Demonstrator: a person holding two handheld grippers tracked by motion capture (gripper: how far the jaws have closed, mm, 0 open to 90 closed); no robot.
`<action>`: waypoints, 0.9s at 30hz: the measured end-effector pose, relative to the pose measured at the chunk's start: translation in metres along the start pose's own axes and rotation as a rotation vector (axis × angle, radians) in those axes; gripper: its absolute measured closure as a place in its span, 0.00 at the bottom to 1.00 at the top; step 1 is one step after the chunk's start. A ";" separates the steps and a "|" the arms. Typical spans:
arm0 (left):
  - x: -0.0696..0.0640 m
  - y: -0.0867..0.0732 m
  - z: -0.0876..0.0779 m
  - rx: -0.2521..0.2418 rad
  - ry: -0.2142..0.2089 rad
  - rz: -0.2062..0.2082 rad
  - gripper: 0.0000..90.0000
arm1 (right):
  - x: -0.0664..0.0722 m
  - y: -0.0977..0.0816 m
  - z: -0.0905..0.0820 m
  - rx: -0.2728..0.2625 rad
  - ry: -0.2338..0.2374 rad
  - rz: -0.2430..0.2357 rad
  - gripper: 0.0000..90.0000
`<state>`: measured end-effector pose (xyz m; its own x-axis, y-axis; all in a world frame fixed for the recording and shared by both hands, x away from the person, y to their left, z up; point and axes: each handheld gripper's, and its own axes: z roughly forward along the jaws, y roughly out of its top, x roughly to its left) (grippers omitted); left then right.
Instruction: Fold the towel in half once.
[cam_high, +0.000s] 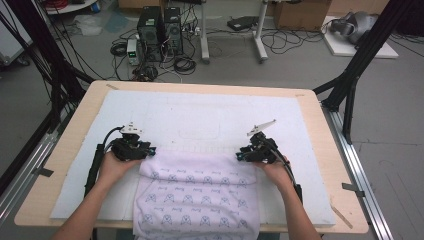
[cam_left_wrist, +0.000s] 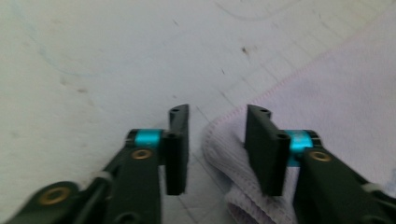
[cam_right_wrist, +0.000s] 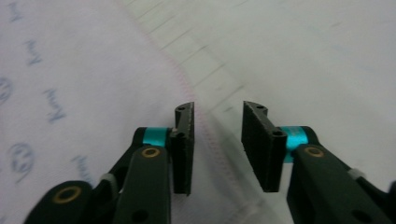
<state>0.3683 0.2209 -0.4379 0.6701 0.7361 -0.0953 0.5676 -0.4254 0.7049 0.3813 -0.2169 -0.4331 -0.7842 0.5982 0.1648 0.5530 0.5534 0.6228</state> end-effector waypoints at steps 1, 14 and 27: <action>-0.002 0.000 0.000 -0.003 0.011 0.019 0.80 | 0.003 0.000 0.001 0.003 -0.003 -0.015 0.79; -0.014 0.004 -0.033 -0.142 0.026 0.061 0.95 | 0.017 0.002 -0.023 -0.064 0.031 -0.081 0.99; -0.026 0.004 -0.050 -0.198 0.018 0.100 0.94 | 0.026 0.002 -0.016 -0.010 0.035 -0.118 0.93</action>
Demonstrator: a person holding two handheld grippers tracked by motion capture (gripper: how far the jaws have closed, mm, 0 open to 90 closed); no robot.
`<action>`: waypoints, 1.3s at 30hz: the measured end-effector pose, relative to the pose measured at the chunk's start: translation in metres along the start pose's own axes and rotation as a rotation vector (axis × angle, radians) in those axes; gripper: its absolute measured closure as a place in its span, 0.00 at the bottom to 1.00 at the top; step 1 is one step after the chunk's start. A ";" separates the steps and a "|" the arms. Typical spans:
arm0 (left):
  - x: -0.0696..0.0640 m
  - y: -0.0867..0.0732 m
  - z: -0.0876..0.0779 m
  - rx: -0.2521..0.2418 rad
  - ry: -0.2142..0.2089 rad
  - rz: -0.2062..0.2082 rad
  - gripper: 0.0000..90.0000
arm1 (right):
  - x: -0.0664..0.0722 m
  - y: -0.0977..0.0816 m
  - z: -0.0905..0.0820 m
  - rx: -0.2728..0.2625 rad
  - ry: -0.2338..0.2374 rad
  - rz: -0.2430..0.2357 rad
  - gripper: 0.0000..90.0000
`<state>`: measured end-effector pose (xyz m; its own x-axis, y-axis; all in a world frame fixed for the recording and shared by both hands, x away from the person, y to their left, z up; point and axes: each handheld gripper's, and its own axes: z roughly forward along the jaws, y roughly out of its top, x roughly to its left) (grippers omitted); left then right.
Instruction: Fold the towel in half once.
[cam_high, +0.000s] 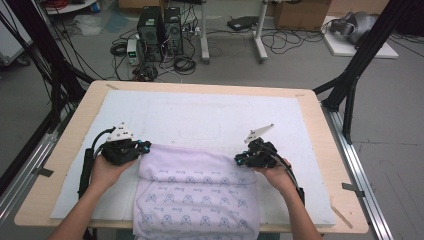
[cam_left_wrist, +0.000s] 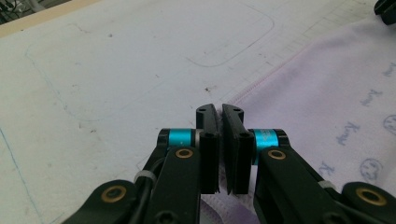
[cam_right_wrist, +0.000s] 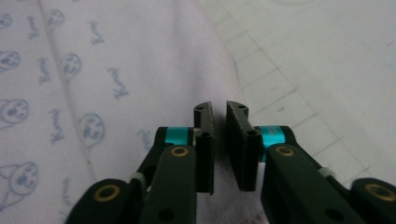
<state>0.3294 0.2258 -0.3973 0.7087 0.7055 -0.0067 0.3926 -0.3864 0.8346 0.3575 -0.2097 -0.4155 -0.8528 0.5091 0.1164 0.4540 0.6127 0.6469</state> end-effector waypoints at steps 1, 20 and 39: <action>-0.001 0.001 -0.002 -0.004 -0.003 0.003 0.94 | 0.001 0.001 -0.003 -0.019 -0.005 -0.004 0.94; -0.034 -0.019 -0.042 -0.045 -0.050 0.050 0.94 | 0.048 -0.023 -0.039 -0.136 0.020 -0.081 0.94; -0.043 -0.059 -0.013 0.164 -0.183 0.018 0.86 | 0.049 -0.037 -0.013 -0.042 0.096 -0.030 0.74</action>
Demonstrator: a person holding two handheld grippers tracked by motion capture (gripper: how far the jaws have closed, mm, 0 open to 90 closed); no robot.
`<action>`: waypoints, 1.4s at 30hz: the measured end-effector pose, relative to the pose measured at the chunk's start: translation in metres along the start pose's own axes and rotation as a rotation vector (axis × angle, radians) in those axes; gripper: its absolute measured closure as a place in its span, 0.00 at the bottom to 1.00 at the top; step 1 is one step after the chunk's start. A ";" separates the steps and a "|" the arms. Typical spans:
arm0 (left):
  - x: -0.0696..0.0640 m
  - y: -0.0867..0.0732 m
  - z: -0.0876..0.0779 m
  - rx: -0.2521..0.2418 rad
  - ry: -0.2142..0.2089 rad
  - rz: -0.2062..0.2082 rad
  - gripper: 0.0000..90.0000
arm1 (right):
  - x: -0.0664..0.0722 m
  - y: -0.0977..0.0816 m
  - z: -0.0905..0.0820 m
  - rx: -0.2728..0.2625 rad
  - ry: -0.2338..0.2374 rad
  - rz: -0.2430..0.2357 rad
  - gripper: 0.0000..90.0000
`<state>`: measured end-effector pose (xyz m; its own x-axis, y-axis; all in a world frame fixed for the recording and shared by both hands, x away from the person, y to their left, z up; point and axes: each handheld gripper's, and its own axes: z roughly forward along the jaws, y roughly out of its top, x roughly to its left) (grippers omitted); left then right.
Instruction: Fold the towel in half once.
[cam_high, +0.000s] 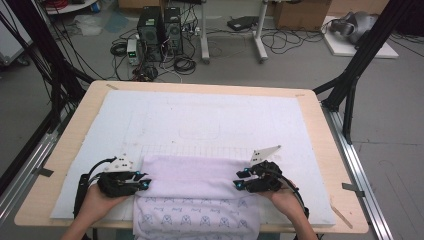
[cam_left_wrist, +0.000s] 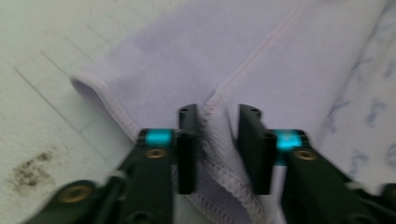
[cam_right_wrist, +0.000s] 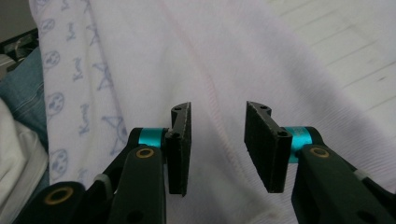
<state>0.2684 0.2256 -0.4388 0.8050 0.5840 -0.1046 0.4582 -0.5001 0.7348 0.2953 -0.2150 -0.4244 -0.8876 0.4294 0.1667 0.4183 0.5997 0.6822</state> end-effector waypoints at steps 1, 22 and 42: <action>-0.001 -0.001 0.001 -0.006 0.004 0.009 0.91 | 0.001 -0.003 0.002 0.009 0.017 0.000 0.80; -0.023 0.013 -0.046 -0.147 0.015 0.058 0.64 | 0.022 -0.010 -0.040 -0.103 -0.016 -0.064 0.71; 0.051 0.020 0.022 -0.025 0.195 -0.095 0.51 | -0.044 -0.003 -0.004 -0.007 -0.206 0.033 0.47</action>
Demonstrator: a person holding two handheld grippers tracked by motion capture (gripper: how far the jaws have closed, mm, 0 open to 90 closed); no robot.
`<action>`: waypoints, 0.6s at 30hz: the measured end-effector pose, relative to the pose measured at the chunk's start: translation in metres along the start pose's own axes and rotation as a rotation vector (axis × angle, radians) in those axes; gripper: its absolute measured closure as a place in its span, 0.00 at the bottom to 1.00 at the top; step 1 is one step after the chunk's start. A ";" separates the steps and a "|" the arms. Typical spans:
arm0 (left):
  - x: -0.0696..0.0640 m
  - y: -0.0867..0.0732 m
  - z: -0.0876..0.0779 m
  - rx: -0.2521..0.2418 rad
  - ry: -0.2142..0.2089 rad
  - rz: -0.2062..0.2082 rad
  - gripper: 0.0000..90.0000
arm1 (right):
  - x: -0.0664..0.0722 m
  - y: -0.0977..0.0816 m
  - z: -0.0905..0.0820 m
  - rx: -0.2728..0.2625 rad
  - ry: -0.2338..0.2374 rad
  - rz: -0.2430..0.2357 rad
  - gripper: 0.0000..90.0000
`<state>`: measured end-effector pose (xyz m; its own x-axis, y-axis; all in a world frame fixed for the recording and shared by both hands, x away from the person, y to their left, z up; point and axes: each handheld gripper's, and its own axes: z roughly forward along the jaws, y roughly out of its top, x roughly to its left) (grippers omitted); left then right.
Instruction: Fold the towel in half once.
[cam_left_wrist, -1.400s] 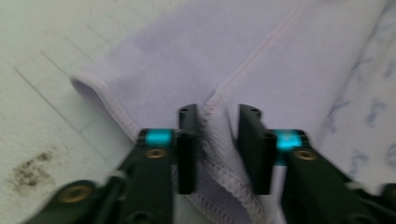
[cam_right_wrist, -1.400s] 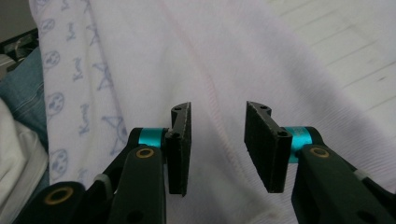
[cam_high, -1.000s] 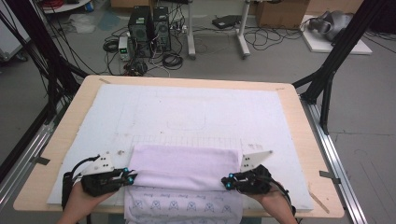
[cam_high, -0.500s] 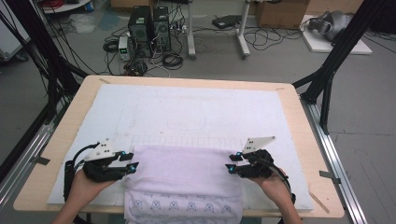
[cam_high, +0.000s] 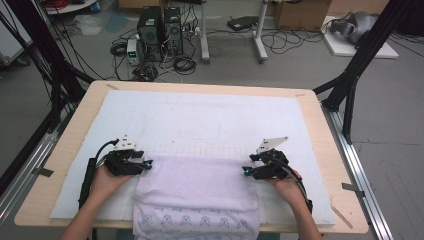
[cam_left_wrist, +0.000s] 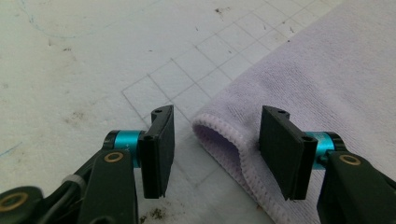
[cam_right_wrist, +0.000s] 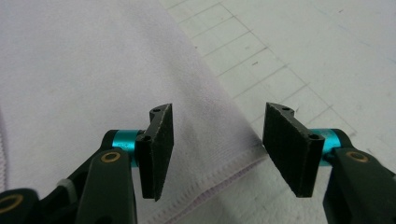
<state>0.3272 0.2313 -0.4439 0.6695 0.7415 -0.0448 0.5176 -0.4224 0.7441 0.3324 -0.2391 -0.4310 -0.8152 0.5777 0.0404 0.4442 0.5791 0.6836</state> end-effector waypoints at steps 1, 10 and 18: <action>0.000 0.000 0.000 0.002 0.000 0.000 0.51 | -0.001 0.000 0.002 0.005 -0.003 0.005 0.47; 0.001 0.000 -0.001 0.003 -0.021 -0.010 0.64 | -0.001 -0.009 0.006 -0.013 -0.004 0.054 0.59; -0.006 0.004 0.000 0.002 -0.029 0.033 0.92 | 0.002 -0.005 0.005 0.008 0.085 0.037 0.92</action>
<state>0.3254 0.2252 -0.4406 0.7015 0.7116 -0.0400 0.4963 -0.4474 0.7440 0.3309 -0.2378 -0.4381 -0.8266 0.5483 0.1270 0.4771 0.5630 0.6749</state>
